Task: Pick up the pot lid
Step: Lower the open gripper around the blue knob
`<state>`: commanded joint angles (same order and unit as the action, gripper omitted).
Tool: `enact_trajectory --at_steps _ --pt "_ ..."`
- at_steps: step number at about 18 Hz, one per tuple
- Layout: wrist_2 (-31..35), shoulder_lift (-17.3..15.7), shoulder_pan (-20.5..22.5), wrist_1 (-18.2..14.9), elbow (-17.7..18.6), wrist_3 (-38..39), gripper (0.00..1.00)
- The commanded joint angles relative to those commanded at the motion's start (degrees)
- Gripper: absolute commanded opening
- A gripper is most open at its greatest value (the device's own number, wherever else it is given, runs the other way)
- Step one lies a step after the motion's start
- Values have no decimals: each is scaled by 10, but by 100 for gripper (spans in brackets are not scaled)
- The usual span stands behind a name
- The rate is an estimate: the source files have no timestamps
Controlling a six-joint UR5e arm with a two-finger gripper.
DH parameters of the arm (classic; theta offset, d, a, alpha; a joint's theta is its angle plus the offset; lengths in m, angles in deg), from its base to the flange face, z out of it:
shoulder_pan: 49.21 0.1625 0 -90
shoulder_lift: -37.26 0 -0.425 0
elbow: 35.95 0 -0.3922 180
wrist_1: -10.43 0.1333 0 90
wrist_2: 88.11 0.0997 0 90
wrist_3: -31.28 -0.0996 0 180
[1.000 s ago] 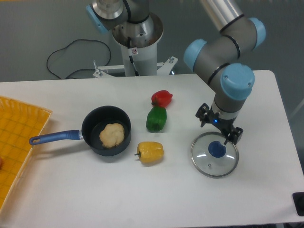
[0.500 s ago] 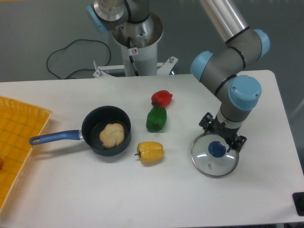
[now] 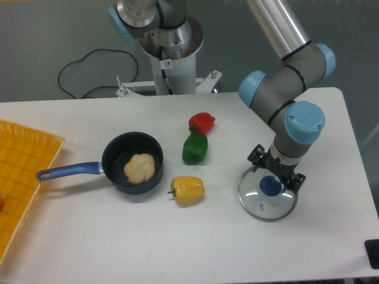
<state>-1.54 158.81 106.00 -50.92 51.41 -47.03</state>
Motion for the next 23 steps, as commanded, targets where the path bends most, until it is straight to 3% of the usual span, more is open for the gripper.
enact_trajectory --at_steps 16,23 --pt "3 21 1 19 1 -4 100" --pt "5 23 1 33 4 -14 88"
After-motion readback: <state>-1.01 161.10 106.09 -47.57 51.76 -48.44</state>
